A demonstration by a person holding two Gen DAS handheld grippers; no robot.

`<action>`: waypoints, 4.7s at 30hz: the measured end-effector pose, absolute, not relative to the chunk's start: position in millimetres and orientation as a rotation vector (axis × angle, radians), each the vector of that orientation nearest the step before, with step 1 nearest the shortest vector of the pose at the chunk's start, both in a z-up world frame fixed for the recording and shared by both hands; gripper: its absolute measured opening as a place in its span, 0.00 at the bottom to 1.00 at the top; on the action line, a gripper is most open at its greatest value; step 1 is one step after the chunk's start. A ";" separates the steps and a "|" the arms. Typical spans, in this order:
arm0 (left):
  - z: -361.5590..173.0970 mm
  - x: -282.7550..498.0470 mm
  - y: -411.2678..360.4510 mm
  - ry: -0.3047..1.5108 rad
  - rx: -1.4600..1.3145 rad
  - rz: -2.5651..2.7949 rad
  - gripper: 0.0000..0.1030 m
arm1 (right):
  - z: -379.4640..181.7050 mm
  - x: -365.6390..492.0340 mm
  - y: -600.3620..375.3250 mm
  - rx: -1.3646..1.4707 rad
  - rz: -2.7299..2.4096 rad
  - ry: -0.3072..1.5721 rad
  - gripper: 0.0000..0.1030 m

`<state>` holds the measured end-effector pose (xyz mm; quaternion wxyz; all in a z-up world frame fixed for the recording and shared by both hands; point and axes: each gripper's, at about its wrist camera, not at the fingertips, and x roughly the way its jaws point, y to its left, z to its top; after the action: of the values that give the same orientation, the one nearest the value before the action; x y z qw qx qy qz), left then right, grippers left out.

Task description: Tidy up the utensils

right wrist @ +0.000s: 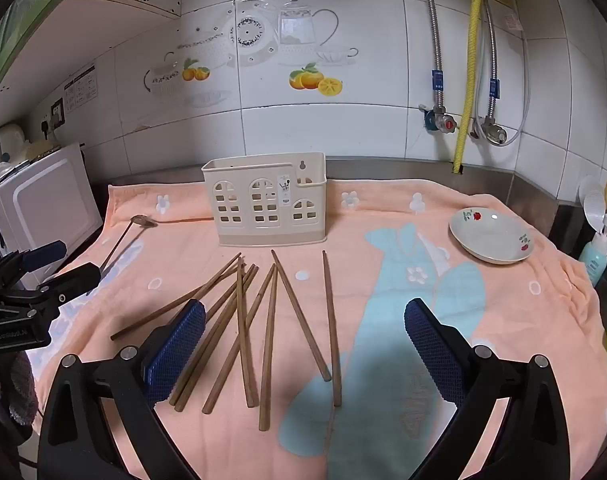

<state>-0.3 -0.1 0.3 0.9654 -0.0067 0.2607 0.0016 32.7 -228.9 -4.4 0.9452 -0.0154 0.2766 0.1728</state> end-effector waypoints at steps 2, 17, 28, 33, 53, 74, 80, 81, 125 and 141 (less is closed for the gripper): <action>0.6 -0.2 1.3 0.532 -0.034 -0.007 0.95 | -4.1 32.3 -228.9 -0.033 0.351 0.558 0.94; -3.1 -2.5 9.7 0.532 -0.033 0.001 0.95 | -2.9 32.1 -227.6 -0.035 0.355 0.558 0.94; -4.6 -3.1 9.1 0.533 -0.032 0.005 0.95 | -3.8 32.1 -227.2 -0.035 0.354 0.558 0.94; -6.1 -1.0 8.1 0.534 -0.031 0.006 0.95 | -5.3 32.6 -226.4 -0.035 0.355 0.559 0.94; -6.5 -1.3 11.2 0.532 -0.031 0.014 0.95 | -9.6 31.6 -220.1 -0.031 0.361 0.559 0.93; -10.0 2.8 9.7 0.545 -0.026 0.020 0.95 | -12.9 36.0 -223.6 -0.018 0.364 0.571 0.93; -10.3 2.8 10.2 0.544 -0.026 0.021 0.95 | -13.1 36.7 -223.4 -0.018 0.365 0.574 0.93; -10.4 2.9 10.2 0.544 -0.026 0.022 0.95 | -13.1 36.9 -223.2 -0.019 0.365 0.575 0.93; -63.9 31.7 34.8 0.724 -0.032 0.083 0.88 | -61.5 62.2 -224.3 -0.054 0.362 0.729 0.75; -78.2 47.5 38.0 0.776 -0.027 0.052 0.73 | -84.4 83.0 -229.9 -0.091 0.363 0.795 0.65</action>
<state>47.5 38.0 -78.2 0.9252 -0.0132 0.3784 0.0251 83.0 -229.9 -84.4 0.9051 -0.0440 0.3846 0.1758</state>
